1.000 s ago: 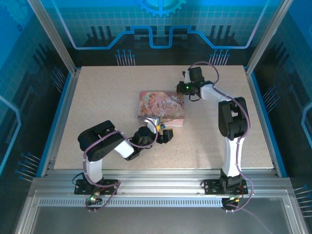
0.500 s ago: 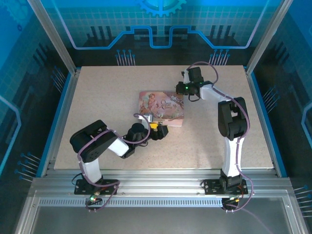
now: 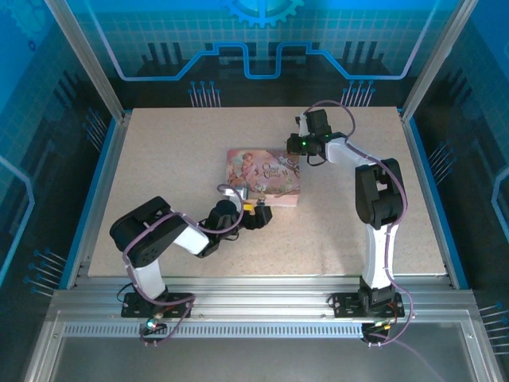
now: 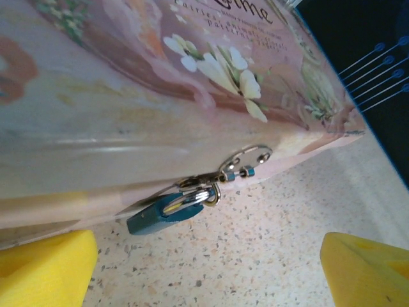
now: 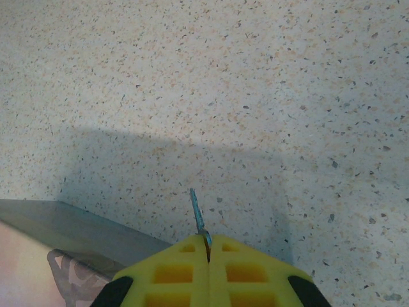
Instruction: Unlock the padlock with the key
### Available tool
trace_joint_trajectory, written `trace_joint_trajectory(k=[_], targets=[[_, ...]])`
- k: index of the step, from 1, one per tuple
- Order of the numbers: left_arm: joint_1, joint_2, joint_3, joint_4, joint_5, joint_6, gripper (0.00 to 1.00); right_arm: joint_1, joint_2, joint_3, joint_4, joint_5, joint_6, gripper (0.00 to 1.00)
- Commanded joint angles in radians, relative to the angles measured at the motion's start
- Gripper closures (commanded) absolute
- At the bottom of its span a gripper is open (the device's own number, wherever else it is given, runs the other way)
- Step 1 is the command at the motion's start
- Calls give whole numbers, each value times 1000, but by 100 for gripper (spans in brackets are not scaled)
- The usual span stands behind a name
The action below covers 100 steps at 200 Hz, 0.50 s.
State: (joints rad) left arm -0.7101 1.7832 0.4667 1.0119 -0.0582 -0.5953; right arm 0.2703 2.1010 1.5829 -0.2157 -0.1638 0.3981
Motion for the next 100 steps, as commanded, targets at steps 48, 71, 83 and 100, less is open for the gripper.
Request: trace_joint_trajectory(k=[48,71,83,100], targets=[[-48,46,106,-51,-22,106,7,38,10,-31,-7,-13,-9,100],[-52,63,116,-20,33,100,12,41,14,-36,-7,-12,-11,100],[-51,65,115,-8,51,100,15,43,15,-39,-5,-11,-11,100],[-50,68,107,18,63,97,17,44,14,-44,-4,-11,-10,100]])
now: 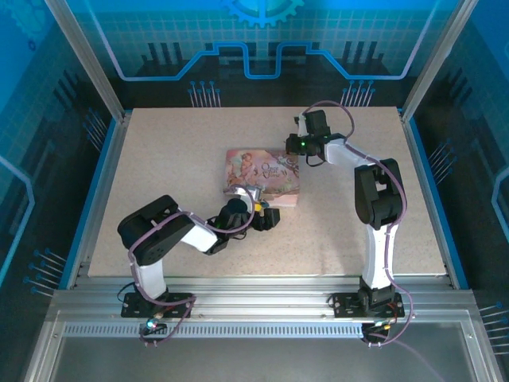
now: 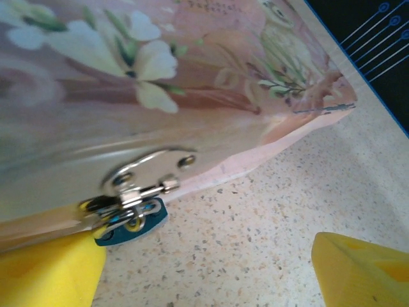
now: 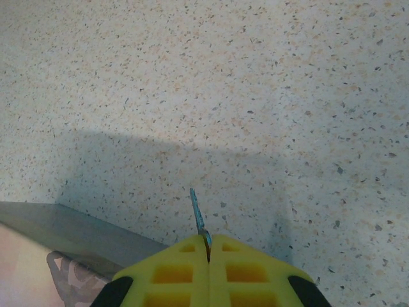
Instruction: Unlock the padlock with the key
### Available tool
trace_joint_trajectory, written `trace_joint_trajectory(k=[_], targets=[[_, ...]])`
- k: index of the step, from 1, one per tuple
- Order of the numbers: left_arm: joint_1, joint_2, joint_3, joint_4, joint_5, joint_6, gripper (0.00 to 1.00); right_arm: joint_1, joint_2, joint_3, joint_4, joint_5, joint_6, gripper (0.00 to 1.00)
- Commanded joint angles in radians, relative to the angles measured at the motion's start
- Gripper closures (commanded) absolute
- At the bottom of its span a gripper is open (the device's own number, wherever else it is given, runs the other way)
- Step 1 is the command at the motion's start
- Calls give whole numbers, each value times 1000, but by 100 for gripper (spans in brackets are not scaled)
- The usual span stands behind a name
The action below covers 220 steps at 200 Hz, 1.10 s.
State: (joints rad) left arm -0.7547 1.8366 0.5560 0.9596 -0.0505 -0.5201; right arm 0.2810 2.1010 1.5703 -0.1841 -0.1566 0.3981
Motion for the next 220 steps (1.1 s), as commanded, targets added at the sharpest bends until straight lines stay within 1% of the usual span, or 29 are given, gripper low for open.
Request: trace_joint_trajectory(k=[1,28,61,85,107,133,180,213,220], targets=[[-4,15,18,71,56,22,17,34,14,-31,-35,-18,-11,100],[5,35,10,132,95,-7,22,34,6,-37,-29,-18,-11,100],[17,55,-2,190,100,-44,22,35,-5,-41,-31,-17,-10,100],[27,69,-12,235,100,-73,19,35,-11,-46,-29,-17,-12,100],[31,69,-20,238,61,-91,17,37,-15,-56,-22,-18,-7,100],[31,70,-29,241,12,-105,17,41,-14,-57,-20,-17,-8,100],[31,87,-50,290,-72,-146,14,46,-22,-60,-21,-12,-9,100],[30,63,-60,254,-110,-153,13,46,-24,-62,-19,-11,-11,100],[30,60,-62,264,-102,-151,13,45,-24,-61,-19,-9,-9,100]])
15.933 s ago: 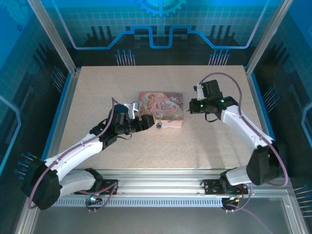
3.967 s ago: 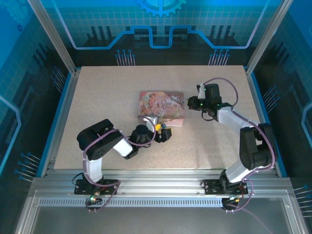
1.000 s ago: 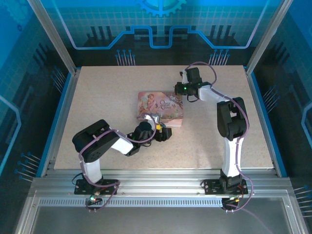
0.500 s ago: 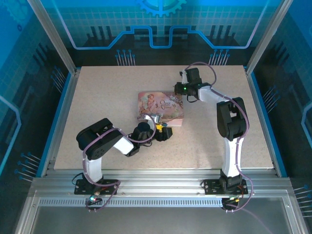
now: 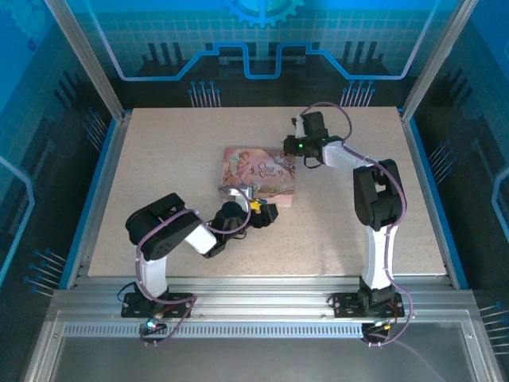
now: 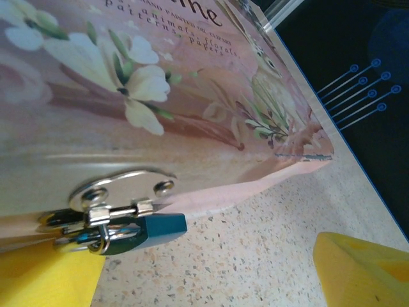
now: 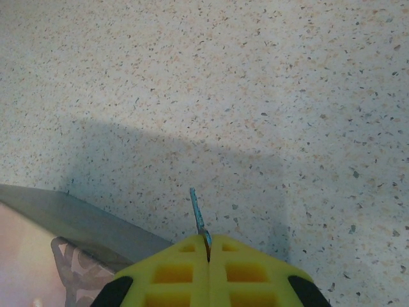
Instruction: Unlock the padlock with the key
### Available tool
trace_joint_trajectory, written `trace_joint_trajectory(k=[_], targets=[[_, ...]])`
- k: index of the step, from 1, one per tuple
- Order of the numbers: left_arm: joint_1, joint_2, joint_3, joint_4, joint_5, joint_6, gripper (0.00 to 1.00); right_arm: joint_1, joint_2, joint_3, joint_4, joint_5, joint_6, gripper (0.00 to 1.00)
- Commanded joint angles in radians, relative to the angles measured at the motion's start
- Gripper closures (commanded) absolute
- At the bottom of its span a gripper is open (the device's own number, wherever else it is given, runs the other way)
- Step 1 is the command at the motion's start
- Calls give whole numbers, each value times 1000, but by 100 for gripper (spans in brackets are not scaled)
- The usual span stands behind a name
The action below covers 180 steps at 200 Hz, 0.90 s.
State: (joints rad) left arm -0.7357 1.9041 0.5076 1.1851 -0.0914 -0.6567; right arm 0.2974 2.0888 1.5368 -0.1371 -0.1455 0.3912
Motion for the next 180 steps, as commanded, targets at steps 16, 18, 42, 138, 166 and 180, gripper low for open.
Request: trace_joint_trajectory(k=[16,18,42,138,166,180], targets=[[13,-5,-12,57,-21,0,17,31,-8,-27,-67,-21,-3,100],[13,-5,-11,61,-17,1,18,31,-8,-27,-67,-21,-3,100],[18,15,-36,158,31,-9,24,34,-7,-29,-65,-20,0,100],[47,5,-84,214,100,-53,49,35,-13,-31,-67,-16,-4,100],[50,-14,-105,214,113,-57,48,35,-15,-31,-66,-16,-2,100],[51,-14,-111,213,113,-60,44,35,-15,-32,-65,-19,-2,100]])
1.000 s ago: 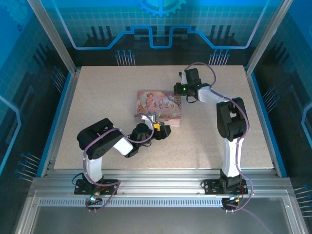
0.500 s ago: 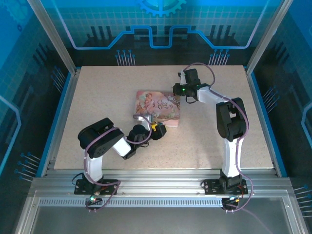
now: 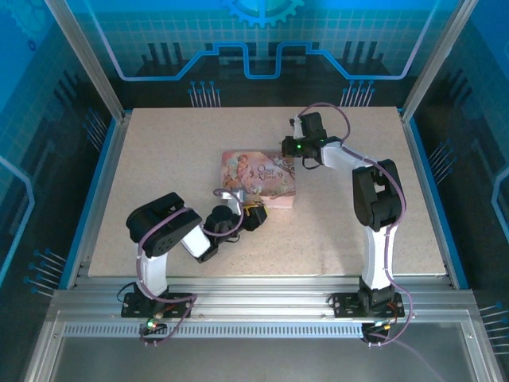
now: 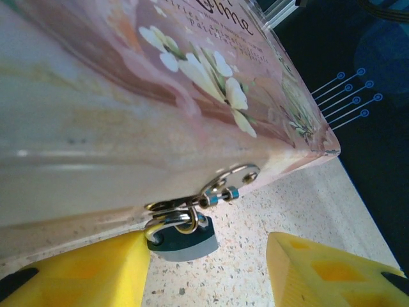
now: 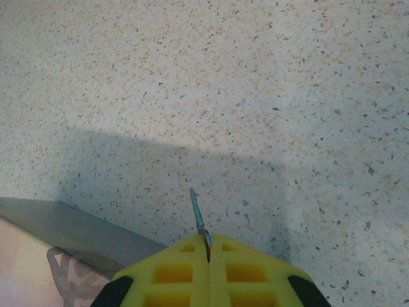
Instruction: Unlock the padlock with the key
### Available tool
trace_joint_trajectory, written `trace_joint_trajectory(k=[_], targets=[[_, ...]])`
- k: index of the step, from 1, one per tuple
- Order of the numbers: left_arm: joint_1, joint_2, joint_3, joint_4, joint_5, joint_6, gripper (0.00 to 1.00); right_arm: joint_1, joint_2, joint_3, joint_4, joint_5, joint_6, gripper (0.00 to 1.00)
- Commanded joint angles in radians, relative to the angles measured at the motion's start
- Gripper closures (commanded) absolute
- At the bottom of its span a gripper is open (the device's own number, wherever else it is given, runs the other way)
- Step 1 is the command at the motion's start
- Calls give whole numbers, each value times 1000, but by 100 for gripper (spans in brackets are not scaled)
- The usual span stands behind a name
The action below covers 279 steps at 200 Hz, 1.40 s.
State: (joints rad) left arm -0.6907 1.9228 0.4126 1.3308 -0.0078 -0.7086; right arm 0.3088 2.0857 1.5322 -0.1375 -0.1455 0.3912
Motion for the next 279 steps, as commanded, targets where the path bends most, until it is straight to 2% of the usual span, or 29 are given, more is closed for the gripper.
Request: trace_joint_trajectory(k=[1,41,75,136,173,201,227,279], targets=[[6,-32,-15,68,29,-8,44,24,-12,-27,-65,-19,-2,100],[3,3,19,67,60,-28,38,26,-16,-30,-63,-19,0,100],[2,8,6,63,-26,-22,28,26,-18,-34,-62,-17,-2,100],[-6,-24,38,-97,-91,1,22,26,-22,-33,-58,-20,-9,100],[-4,-16,60,-46,18,29,27,27,-18,-29,-60,-19,-8,100],[0,-1,56,13,85,22,36,27,-16,-30,-57,-20,-5,100],[4,11,40,65,98,5,39,27,-16,-33,-56,-19,-8,100],[6,28,53,66,71,-20,37,29,-19,-41,-49,-21,-2,100]])
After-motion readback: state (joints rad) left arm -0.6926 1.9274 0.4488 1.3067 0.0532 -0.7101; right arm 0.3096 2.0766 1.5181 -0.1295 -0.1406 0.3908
